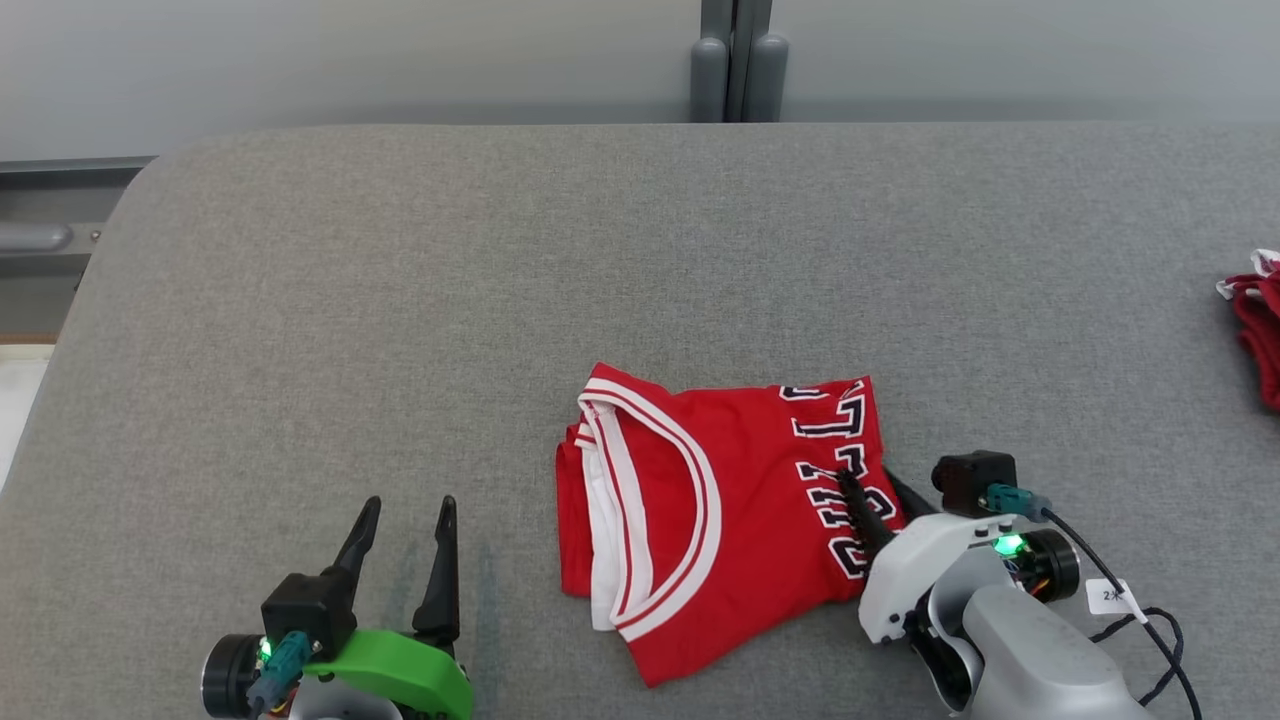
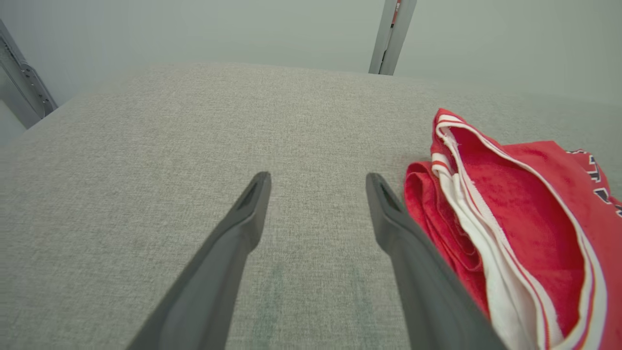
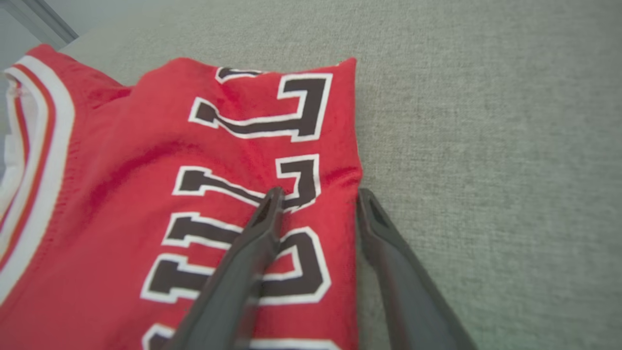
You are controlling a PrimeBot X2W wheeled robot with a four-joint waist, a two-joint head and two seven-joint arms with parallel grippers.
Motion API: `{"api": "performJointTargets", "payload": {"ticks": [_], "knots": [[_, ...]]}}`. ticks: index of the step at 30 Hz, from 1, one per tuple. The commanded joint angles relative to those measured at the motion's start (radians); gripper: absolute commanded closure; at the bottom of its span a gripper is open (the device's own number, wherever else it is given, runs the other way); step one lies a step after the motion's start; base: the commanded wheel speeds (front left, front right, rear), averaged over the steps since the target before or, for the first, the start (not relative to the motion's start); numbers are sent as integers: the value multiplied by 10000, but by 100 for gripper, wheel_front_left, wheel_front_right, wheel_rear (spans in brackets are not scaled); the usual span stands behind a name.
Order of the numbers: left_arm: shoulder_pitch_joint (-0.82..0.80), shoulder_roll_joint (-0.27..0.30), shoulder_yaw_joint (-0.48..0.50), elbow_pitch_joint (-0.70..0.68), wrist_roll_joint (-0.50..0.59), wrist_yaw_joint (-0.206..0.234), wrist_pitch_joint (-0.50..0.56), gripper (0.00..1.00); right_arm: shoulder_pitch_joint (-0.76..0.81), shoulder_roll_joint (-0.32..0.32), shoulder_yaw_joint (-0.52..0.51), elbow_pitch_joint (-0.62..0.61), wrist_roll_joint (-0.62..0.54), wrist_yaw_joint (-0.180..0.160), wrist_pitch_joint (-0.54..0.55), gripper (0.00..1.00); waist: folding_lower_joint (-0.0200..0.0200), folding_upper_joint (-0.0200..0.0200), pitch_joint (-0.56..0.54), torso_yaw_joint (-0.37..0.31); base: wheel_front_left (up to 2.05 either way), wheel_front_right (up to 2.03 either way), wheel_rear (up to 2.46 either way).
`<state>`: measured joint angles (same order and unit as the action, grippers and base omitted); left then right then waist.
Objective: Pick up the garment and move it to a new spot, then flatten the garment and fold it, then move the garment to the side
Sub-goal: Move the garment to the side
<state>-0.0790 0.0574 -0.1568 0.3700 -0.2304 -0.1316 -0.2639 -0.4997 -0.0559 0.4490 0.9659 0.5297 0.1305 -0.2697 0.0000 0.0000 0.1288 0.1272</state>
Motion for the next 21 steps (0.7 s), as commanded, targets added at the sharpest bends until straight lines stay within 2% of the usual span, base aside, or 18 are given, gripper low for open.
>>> {"api": "performJointTargets", "payload": {"ticks": [1, 3, 7, 14, 21], "knots": [[-124, 84, 18, -17, -39, 19, 0, 0, 275, 81, 301, 311, 211, 0, 144, 100, 0, 0, -25, -126, 0, 0, 0], [-99, 118, -27, -58, -26, 19, 0, 0, 197, 41, 297, 409, 335, -6, 142, 100, 0, 0, -96, -355, 0, 0, 0], [3, 108, -117, -194, -24, 19, 0, 0, 311, -58, -583, 52, -112, -24, 72, 100, 0, 0, -270, -1120, 0, 0, 0], [223, 37, -475, -554, -125, 19, 0, 0, 1204, -14, -1939, -858, -1185, -20, 69, 100, 0, 0, -458, -3163, 0, 0, 0], [306, 8, -709, -699, -97, 19, 2, 0, 1721, 17, -2649, -1690, -1561, -11, 60, 100, 0, 0, -387, -4978, 0, 0, 0]]}}
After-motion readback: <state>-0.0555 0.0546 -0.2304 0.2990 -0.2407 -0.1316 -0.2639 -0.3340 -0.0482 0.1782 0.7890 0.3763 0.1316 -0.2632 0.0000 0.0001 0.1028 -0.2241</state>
